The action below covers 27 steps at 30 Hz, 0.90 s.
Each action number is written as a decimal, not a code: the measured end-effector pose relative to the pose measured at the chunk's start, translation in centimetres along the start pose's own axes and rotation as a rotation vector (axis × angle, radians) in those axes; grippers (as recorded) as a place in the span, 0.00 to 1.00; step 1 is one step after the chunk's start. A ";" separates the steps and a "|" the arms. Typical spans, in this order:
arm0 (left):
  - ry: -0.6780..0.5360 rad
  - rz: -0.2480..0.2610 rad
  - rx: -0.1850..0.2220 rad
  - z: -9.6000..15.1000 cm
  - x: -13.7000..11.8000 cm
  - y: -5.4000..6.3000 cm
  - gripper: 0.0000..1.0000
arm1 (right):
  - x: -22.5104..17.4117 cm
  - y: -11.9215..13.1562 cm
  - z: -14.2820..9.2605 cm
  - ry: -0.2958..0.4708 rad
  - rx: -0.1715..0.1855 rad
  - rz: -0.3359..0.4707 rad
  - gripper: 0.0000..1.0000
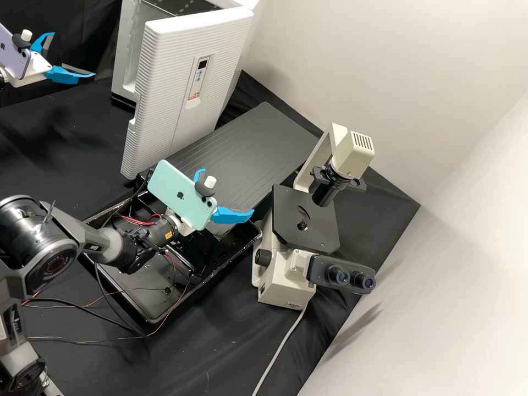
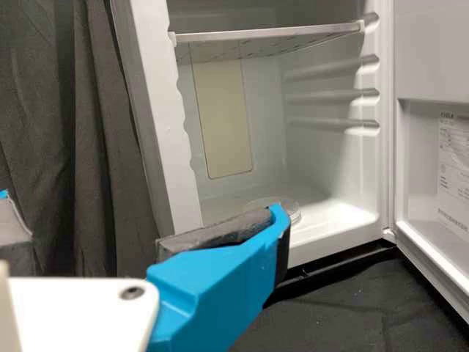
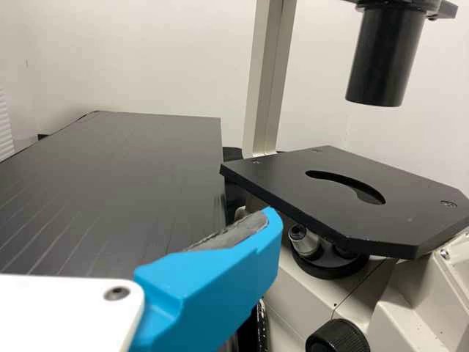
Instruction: Close the incubator door
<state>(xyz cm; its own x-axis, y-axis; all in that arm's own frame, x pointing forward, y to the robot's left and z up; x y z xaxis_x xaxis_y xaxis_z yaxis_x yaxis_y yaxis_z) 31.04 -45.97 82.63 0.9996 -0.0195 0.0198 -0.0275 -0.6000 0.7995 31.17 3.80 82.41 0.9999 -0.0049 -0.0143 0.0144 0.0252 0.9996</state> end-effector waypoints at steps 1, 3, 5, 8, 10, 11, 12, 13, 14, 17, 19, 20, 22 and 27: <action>0.000 0.000 0.000 0.0 0.0 0.0 1.00 | 0.0 0.0 0.0 0.000 0.000 0.000 1.00; 0.000 0.000 0.000 0.0 0.0 0.0 1.00 | 0.0 0.0 0.0 0.000 0.000 0.000 1.00; 0.000 0.000 0.000 0.0 0.0 0.0 1.00 | 0.0 0.0 0.0 0.000 0.000 0.000 1.00; 0.000 0.000 0.000 0.0 0.0 0.0 1.00 | 0.0 0.0 0.0 0.000 0.000 0.000 1.00; 0.000 0.000 0.000 0.0 0.0 0.0 1.00 | 0.0 0.0 0.0 0.000 0.000 0.000 1.00; 0.000 0.000 0.000 0.0 0.0 0.0 1.00 | 0.0 0.0 0.0 0.000 0.000 0.000 1.00; 0.000 0.000 0.000 0.0 0.0 0.0 1.00 | 0.0 0.0 0.0 0.000 0.000 0.000 1.00; 0.000 0.000 0.000 0.0 0.0 0.0 1.00 | 0.0 0.0 0.0 0.000 0.000 0.000 1.00; 0.000 0.000 0.000 0.0 0.0 0.0 1.00 | 0.0 0.0 0.0 0.000 0.000 0.000 1.00; 0.000 0.000 0.000 0.0 0.0 0.0 1.00 | 0.0 0.0 0.0 0.000 0.000 0.000 1.00; 0.000 0.000 0.000 0.0 0.0 0.0 1.00 | 0.0 0.0 0.0 0.000 0.000 0.000 1.00; 0.000 0.000 0.000 0.0 0.0 0.0 1.00 | 0.0 0.0 0.0 0.000 0.000 0.000 1.00; 0.000 0.000 0.000 0.0 0.0 0.0 1.00 | 0.0 0.0 0.0 0.000 0.000 0.000 1.00; 0.000 0.000 0.000 0.0 0.0 0.0 1.00 | 0.0 0.0 0.0 0.000 0.000 0.000 0.00</action>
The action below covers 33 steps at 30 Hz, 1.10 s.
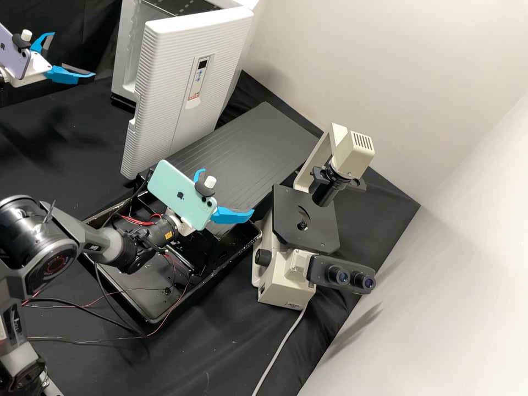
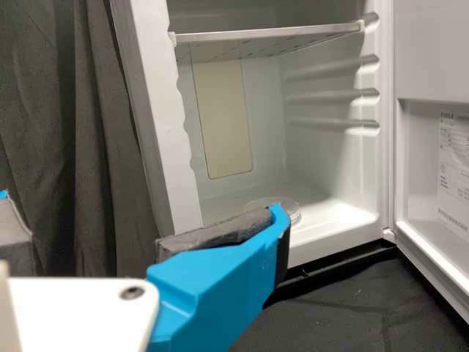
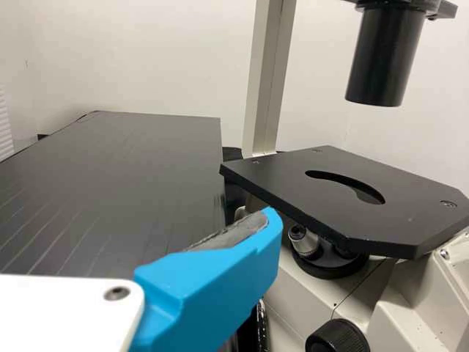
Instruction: Close the incubator door
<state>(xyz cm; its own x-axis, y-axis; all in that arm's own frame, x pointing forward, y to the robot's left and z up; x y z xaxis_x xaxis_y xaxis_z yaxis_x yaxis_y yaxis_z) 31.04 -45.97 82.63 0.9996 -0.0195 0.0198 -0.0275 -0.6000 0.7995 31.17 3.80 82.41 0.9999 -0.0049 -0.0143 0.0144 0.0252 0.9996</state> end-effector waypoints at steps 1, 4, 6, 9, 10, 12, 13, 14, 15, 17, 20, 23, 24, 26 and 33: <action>0.000 0.000 0.000 0.0 0.0 0.0 1.00 | 0.0 0.0 0.0 0.000 0.000 0.000 0.00; 0.000 0.000 0.000 0.0 0.0 0.0 1.00 | 0.0 0.0 0.0 0.001 0.000 0.001 0.00; 0.000 0.000 0.000 0.0 0.0 0.0 1.00 | 0.0 0.0 0.0 0.001 0.000 0.001 0.00; 0.000 0.000 0.000 0.0 0.0 0.0 1.00 | 0.0 0.0 0.0 0.001 0.000 0.001 0.00; 0.000 0.000 0.000 0.0 0.0 0.0 1.00 | 0.0 0.0 0.0 0.002 0.000 0.002 0.00; 0.000 0.000 0.000 0.0 0.0 0.0 1.00 | 0.0 0.1 -0.1 0.007 0.000 0.007 0.00; 0.000 0.000 0.000 0.0 0.0 0.0 1.00 | 0.0 0.1 -0.1 0.011 0.000 0.012 0.00; 0.000 0.000 0.000 0.0 0.0 0.0 1.00 | 0.0 0.2 -0.2 0.019 0.000 0.020 0.00; 0.000 0.000 0.000 0.0 0.0 0.0 1.00 | 0.0 0.3 -0.2 0.023 0.000 0.024 0.00; 0.000 0.000 0.000 0.0 0.0 0.0 1.00 | 0.3 0.6 -0.5 0.039 0.000 0.041 0.00; 0.000 0.000 0.000 0.0 0.0 0.0 1.00 | 0.6 1.0 -1.0 0.057 -0.008 0.060 0.00; 0.000 0.000 0.000 0.0 0.0 0.0 1.00 | 1.2 1.4 -1.4 0.071 -0.030 0.077 0.00; 0.000 0.000 0.000 0.0 0.0 0.0 1.00 | 1.4 1.6 -1.5 0.077 -0.039 0.084 0.00; 0.000 0.000 0.000 0.0 0.0 0.0 1.00 | 2.0 1.8 -1.7 0.084 -0.064 0.095 0.00; 0.000 0.000 0.000 0.0 0.0 0.0 1.00 | 4.2 2.7 -3.0 0.114 -0.121 0.152 0.00</action>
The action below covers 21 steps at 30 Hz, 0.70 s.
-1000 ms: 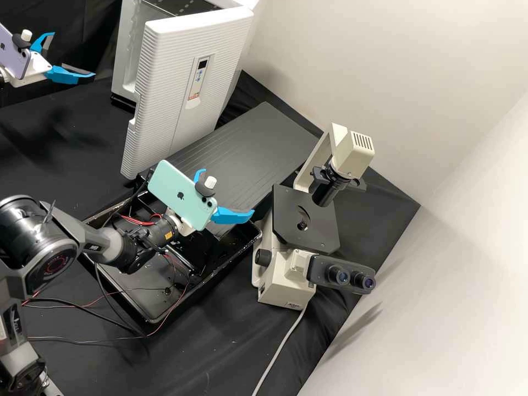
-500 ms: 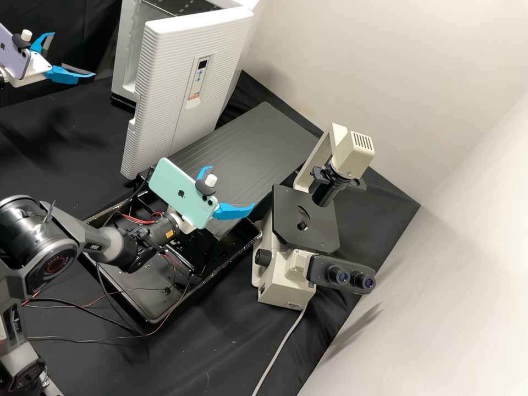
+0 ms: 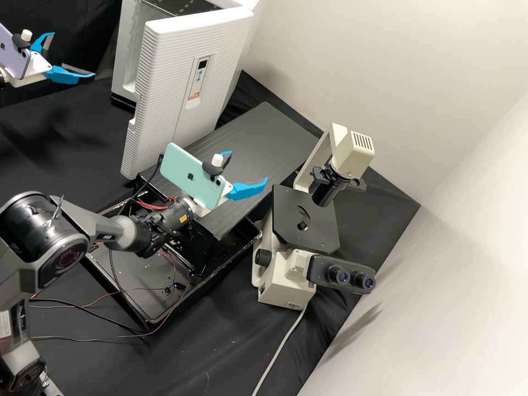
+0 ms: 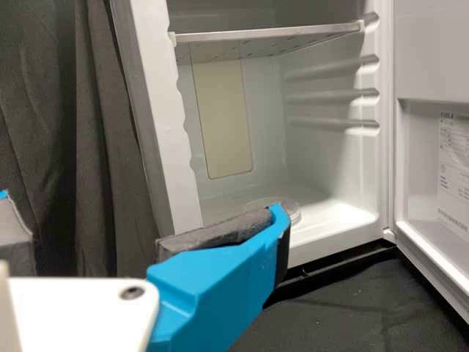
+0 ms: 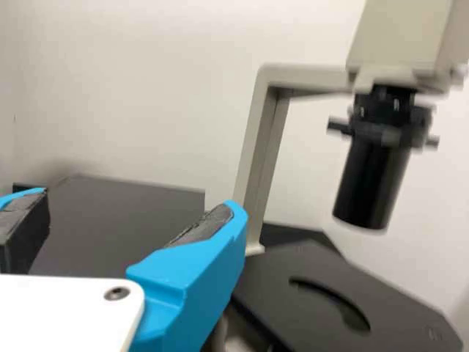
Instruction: Close the incubator door
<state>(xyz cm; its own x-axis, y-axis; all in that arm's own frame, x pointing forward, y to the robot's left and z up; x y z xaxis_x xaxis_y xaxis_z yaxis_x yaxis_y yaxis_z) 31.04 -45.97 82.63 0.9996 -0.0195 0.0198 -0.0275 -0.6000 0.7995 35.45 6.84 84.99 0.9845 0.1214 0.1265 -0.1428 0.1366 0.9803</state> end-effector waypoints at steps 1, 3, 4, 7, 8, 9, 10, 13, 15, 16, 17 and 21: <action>0.000 0.000 0.000 0.0 0.0 0.0 1.00 | 0.3 0.0 -0.2 0.009 -0.008 0.005 0.00; 0.000 0.000 0.000 0.0 0.0 0.0 1.00 | 1.2 0.4 -0.7 0.023 -0.016 0.021 0.00; 0.000 0.000 0.000 0.0 0.0 0.0 1.00 | 1.7 0.6 -1.0 0.033 -0.022 0.029 0.00; 0.000 0.000 0.000 0.0 0.0 0.0 1.00 | 3.1 0.8 -1.9 0.058 -0.030 0.039 0.00; 0.000 0.000 0.000 0.0 0.0 0.0 1.00 | 3.1 0.8 -1.9 0.058 -0.030 0.039 0.00; 0.000 0.000 0.000 0.0 0.0 0.0 1.00 | 4.1 1.0 -2.5 0.069 -0.039 0.042 0.00; 0.000 0.000 0.000 0.0 0.0 0.0 1.00 | 4.5 1.0 -2.7 0.072 -0.040 0.038 0.00; 0.000 0.000 0.000 0.0 0.0 0.0 1.00 | 6.3 1.1 -3.8 0.083 -0.047 0.026 0.00; 0.000 0.000 0.000 0.0 0.0 0.0 1.00 | 7.1 1.1 -4.3 0.087 -0.058 0.028 0.00; 0.000 0.000 0.000 0.0 0.0 0.0 1.00 | 7.7 1.2 -4.6 0.081 -0.060 0.028 0.00; 0.000 0.000 0.000 0.0 0.0 0.0 1.00 | 8.1 1.2 -4.8 0.079 -0.062 0.031 0.00; 0.000 0.000 0.000 0.0 0.0 0.0 1.00 | 9.9 1.5 -5.5 0.056 -0.064 0.046 0.00</action>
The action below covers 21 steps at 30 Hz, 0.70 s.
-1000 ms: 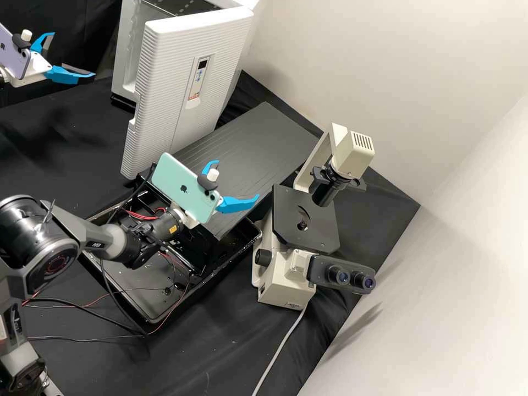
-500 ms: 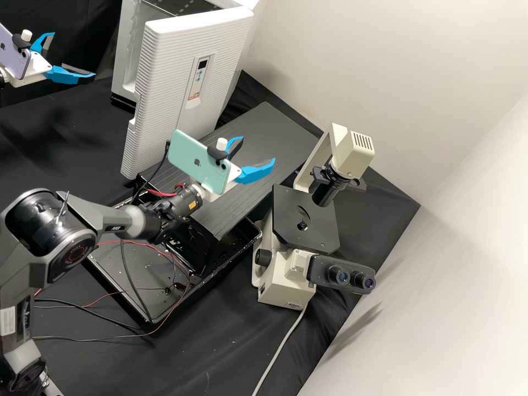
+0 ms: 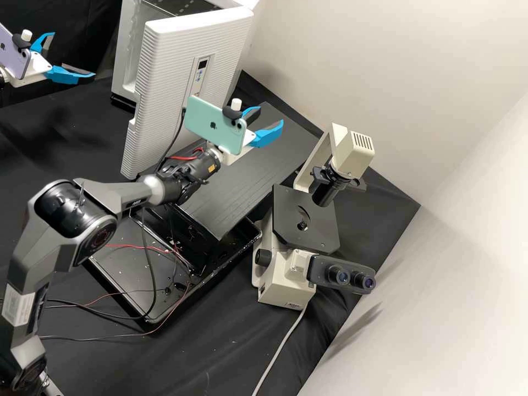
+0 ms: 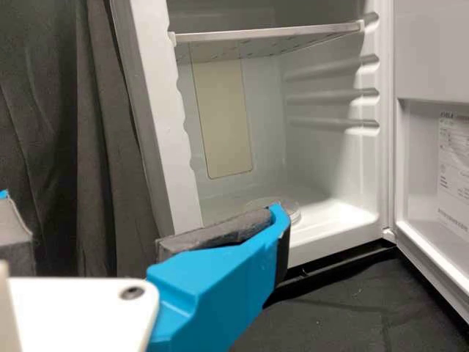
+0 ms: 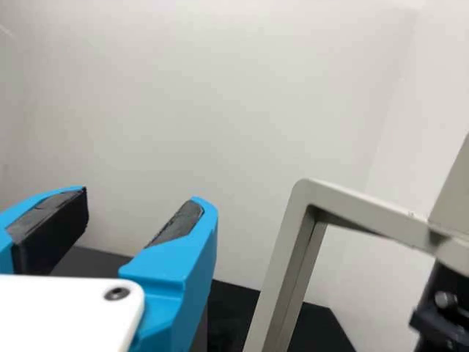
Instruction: Close the incubator door
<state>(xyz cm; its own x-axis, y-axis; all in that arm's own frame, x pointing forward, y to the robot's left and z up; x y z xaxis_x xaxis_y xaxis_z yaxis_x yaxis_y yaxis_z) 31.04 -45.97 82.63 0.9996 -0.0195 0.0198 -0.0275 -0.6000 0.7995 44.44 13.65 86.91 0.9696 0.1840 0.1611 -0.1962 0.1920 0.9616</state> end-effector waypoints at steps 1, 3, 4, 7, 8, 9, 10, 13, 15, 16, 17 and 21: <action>0.000 0.000 0.000 0.0 0.0 0.0 1.00 | 0.5 0.2 -0.2 -0.005 -0.002 0.007 0.00; 0.000 0.000 0.000 0.0 0.0 0.0 1.00 | 1.6 0.5 -0.6 -0.013 -0.004 0.023 0.00; 0.000 0.000 0.000 0.0 0.0 0.0 1.00 | 2.0 0.5 -0.8 -0.011 -0.008 0.027 0.00; 0.000 0.000 0.000 0.0 0.0 0.0 1.00 | 3.2 0.7 -1.4 -0.012 -0.026 0.017 0.00; 0.000 0.000 0.000 0.0 0.0 0.0 1.00 | 3.6 0.7 -1.7 -0.004 -0.036 0.018 0.00; 0.000 0.000 0.000 0.0 0.0 0.0 1.00 | 3.9 0.8 -1.9 -0.002 -0.041 0.016 0.00; 0.000 0.000 0.000 0.0 0.0 0.0 1.00 | 4.2 0.8 -2.1 0.004 -0.043 0.016 0.00; 0.000 0.000 0.000 0.0 0.0 0.0 1.00 | 5.3 0.9 -2.9 0.022 -0.046 0.017 0.00; 0.000 0.000 0.000 0.0 0.0 0.0 1.00 | 6.0 1.0 -3.4 0.036 -0.052 0.019 0.00; 0.000 0.000 0.000 0.0 0.0 0.0 1.00 | 6.2 1.0 -3.5 0.041 -0.052 0.020 0.00; 0.000 0.000 0.000 0.0 0.0 0.0 1.00 | 6.6 0.9 -3.8 0.053 -0.060 0.020 0.00; 0.000 0.000 0.000 0.0 0.0 0.0 1.00 | 7.6 0.7 -4.7 0.101 -0.115 0.017 0.00</action>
<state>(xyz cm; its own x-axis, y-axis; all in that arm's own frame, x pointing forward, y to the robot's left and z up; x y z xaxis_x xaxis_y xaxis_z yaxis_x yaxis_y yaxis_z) 31.04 -45.97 82.63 0.9996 -0.0195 0.0198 -0.0275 -0.6000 0.7995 50.98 19.67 87.80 0.9477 0.2829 0.1480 -0.2332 0.2966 0.9261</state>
